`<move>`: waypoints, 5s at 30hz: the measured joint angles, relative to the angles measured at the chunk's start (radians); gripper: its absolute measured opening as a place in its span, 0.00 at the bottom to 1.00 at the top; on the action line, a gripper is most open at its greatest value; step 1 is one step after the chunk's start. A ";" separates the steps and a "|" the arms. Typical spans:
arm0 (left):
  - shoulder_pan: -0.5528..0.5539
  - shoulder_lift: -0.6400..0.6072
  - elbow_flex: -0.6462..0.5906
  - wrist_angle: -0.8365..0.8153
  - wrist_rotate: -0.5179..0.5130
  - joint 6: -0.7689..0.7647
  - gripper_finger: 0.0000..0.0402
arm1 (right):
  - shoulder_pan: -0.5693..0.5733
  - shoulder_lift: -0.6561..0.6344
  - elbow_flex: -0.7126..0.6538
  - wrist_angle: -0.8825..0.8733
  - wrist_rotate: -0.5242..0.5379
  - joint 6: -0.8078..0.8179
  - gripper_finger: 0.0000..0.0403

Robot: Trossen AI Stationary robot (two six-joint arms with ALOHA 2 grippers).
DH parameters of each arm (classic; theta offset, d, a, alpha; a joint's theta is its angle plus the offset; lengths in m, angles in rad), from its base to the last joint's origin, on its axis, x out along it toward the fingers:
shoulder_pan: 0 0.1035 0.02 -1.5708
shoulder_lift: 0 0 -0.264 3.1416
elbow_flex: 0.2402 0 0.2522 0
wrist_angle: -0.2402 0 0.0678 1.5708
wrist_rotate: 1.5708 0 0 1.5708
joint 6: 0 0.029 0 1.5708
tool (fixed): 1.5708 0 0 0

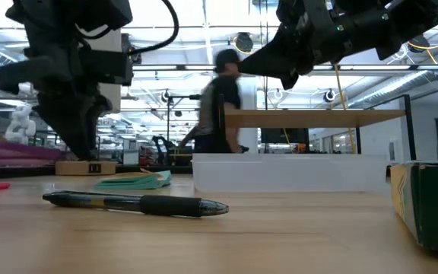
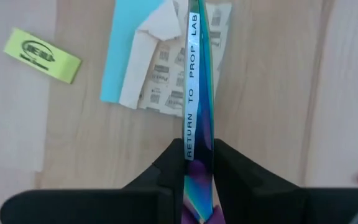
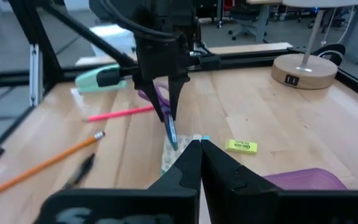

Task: Pack school essentials
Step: Put the purple scissors into the purple supply box

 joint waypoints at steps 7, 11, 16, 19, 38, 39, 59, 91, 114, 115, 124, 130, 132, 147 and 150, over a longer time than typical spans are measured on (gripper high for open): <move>0.000 0.000 0.155 -0.147 -0.073 0.063 0.17 | 0.000 0.000 0.000 0.050 0.001 0.038 0.14; 0.000 0.000 0.245 -0.172 -0.136 0.140 0.17 | 0.002 0.000 0.000 0.049 0.002 0.043 0.28; 0.000 0.009 0.339 -0.174 -0.213 0.239 0.17 | 0.004 0.007 0.000 0.065 0.016 0.021 0.45; 0.011 0.022 0.389 -0.164 -0.236 0.275 0.17 | 0.005 0.007 0.000 0.073 0.027 0.014 0.52; 0.048 0.228 0.545 -0.148 -0.316 0.381 0.17 | 0.065 0.053 0.000 0.126 0.159 -0.138 0.62; 0.048 0.235 0.553 -0.147 -0.316 0.384 0.17 | 0.063 0.057 0.000 0.120 0.158 -0.144 0.61; 0.026 0.241 0.569 -0.081 -0.315 0.423 0.17 | 0.053 0.068 0.000 0.120 0.129 -0.176 0.31; 0.026 0.241 0.568 -0.068 -0.290 0.396 0.42 | 0.052 0.068 0.000 0.118 0.130 -0.191 0.10; -0.019 0.142 0.567 -0.092 -0.351 0.355 0.55 | 0.052 0.068 0.000 0.097 0.129 -0.181 0.10; -0.026 0.127 0.567 -0.099 -0.367 0.350 0.55 | 0.052 0.068 0.000 0.092 0.129 -0.175 0.10; -0.048 0.040 0.547 -0.226 -0.535 0.250 0.55 | 0.059 0.042 -0.001 0.058 0.127 -0.149 0.10; -0.048 -0.048 0.430 -0.233 -0.577 0.179 0.55 | 0.083 -0.055 -0.001 -0.080 0.128 -0.098 0.10; -0.044 -0.087 0.390 -0.230 -0.579 0.158 0.55 | 0.100 -0.097 -0.001 -0.131 0.129 -0.079 0.10; -0.050 -0.223 0.288 -0.226 -0.596 0.066 0.55 | 0.217 -0.413 -0.001 -0.598 0.132 0.116 0.10; -0.053 -0.223 0.288 -0.225 -0.596 0.066 0.55 | 0.229 -0.433 -0.001 -0.671 0.144 0.168 0.10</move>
